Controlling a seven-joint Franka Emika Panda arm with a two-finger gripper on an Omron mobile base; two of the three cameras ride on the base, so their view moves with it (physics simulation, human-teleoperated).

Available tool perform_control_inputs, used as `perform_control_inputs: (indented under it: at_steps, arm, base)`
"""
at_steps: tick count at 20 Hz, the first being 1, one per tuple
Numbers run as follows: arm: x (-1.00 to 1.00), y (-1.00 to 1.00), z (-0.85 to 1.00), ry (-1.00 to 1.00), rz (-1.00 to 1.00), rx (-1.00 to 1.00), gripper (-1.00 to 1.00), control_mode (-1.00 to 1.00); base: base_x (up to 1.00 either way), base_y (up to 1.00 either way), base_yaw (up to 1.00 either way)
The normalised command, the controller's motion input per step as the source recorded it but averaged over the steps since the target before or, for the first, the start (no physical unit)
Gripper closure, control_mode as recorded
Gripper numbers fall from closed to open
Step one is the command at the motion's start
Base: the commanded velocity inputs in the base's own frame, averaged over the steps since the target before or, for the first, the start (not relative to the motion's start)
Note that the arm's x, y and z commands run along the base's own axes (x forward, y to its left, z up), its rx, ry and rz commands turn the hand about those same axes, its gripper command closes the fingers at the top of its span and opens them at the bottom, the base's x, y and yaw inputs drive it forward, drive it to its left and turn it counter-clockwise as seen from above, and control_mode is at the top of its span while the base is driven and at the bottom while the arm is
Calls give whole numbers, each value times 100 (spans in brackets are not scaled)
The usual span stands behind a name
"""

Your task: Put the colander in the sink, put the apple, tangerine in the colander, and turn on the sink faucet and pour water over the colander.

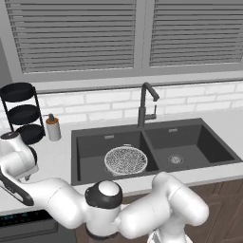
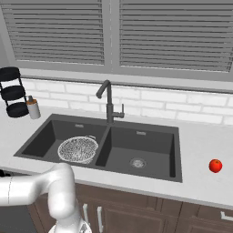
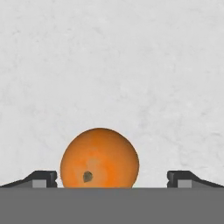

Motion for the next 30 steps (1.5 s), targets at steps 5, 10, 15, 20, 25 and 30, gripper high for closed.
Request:
perform_control_inputs:
  at_steps: [5,10,15,20,25,30]
  arm:
    - [0,15,-14,0,0,0,-100,-100]
    - [9,1,-10,0,0,0,-100,-100]
    - [0,0,-12,0,0,0,100,-100]
    - [0,-6,0,0,0,0,100,-100]
    - [-7,-77,4,-1,0,0,100,-100]
    - [-4,-100,22,0,-9,0,100,-100]
  base:
    - [0,0,0]
    - [0,0,0]
    - [0,0,0]
    - [0,0,0]
    - [0,0,0]
    - [0,0,0]
